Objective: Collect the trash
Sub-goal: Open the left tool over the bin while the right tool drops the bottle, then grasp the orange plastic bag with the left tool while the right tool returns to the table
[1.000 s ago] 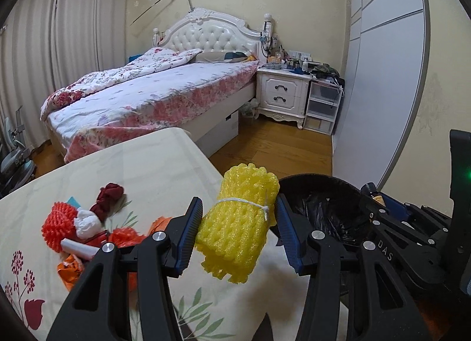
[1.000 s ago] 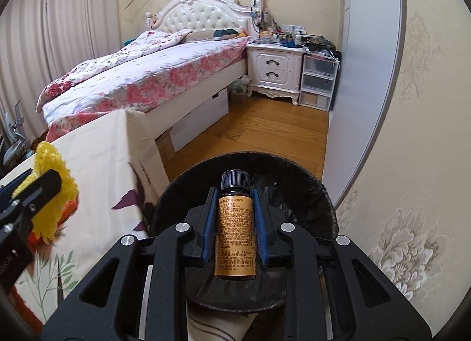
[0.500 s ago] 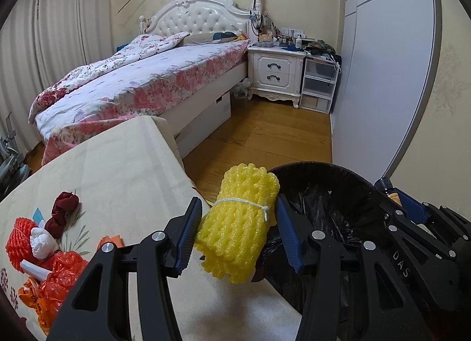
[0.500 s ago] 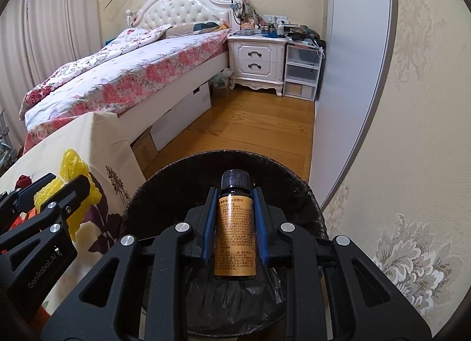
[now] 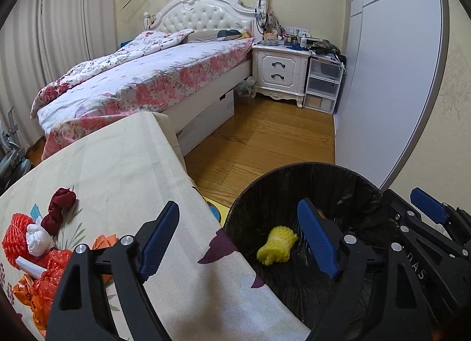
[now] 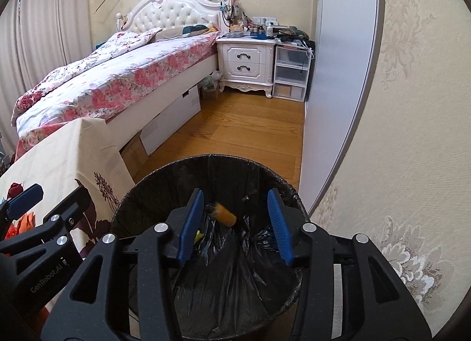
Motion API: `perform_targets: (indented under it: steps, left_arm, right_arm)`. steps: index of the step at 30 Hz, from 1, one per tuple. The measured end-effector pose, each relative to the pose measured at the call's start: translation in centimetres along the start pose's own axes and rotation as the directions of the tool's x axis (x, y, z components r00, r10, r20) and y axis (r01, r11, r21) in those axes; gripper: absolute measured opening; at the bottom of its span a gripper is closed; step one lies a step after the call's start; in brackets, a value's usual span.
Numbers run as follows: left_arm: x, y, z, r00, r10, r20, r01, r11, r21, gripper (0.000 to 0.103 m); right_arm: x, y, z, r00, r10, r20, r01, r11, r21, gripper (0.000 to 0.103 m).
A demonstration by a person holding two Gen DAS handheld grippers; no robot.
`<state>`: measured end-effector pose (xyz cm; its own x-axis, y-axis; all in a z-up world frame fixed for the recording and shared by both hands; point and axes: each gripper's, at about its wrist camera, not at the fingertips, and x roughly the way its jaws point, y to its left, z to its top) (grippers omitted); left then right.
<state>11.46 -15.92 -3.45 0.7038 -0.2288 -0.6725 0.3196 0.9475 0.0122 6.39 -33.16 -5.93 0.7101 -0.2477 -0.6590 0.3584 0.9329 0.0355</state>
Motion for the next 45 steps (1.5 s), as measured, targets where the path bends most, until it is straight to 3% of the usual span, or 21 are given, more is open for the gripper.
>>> perform_targets:
  steps: [13,21,34,40,45]
  left_arm:
    - [-2.5,1.3,0.1,1.000,0.000,0.012,0.001,1.000,-0.028,0.080]
    - [-5.6,5.2,-1.4,0.997,0.073,0.011,-0.072,0.995,-0.075,0.080]
    - [-10.3,12.5,-5.8,0.975,0.223,-0.022,-0.223,0.954,-0.200,0.080]
    - [-10.2,15.2,-7.9,0.966,0.248,-0.077,-0.259,0.933,-0.250,0.080]
    - [-9.4,16.3,-8.8,0.966,0.228,-0.119,-0.253,0.926,-0.281,0.080]
  right_arm:
    - [-2.0,1.1,-0.1,1.000,0.021,0.009,-0.021,0.999,-0.026,0.049]
    - [-3.5,3.6,-0.7,0.996,0.094,0.001,-0.093,0.993,-0.068,0.050]
    - [-6.3,9.7,-2.9,0.975,0.221,-0.033,-0.223,0.959,-0.173,0.051]
    - [-7.3,11.8,-3.8,0.966,0.253,-0.046,-0.257,0.945,-0.204,0.051]
    - [-7.7,13.1,-4.2,0.962,0.266,-0.057,-0.272,0.936,-0.224,0.051]
